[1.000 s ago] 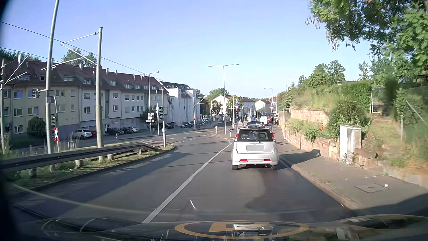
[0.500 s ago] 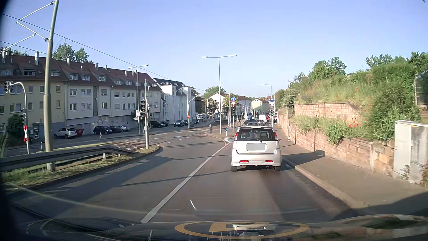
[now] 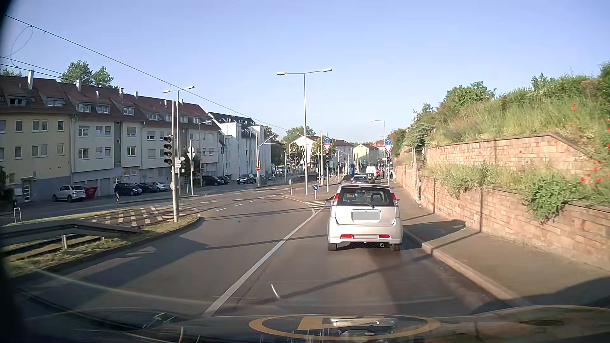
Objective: Follow the waypoints while adhering to traffic rules and regulations
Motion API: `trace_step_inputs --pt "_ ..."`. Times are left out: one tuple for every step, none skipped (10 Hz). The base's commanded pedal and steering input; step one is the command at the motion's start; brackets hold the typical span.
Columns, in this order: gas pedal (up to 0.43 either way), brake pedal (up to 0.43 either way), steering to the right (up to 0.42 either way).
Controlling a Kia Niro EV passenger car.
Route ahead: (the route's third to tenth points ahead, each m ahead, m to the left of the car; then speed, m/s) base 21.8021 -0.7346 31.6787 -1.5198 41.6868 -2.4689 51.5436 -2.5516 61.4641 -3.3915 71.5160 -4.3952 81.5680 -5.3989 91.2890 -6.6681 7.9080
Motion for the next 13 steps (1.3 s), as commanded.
trace_step_inputs --pt "0.0 0.116 0.016" --pt "0.0 0.11 0.015" --pt "0.0 0.11 0.015" --pt "0.0 0.11 0.015" --pt "0.0 0.11 0.015" --pt "0.0 0.116 0.014" --pt "0.0 0.11 0.014" --pt "0.0 0.006 0.014" --pt "0.0 0.0 0.015" --pt "0.0 0.0 0.015" --pt "0.0 0.0 0.015" --pt "0.0 0.0 0.015" --pt "0.0 0.0 0.017"
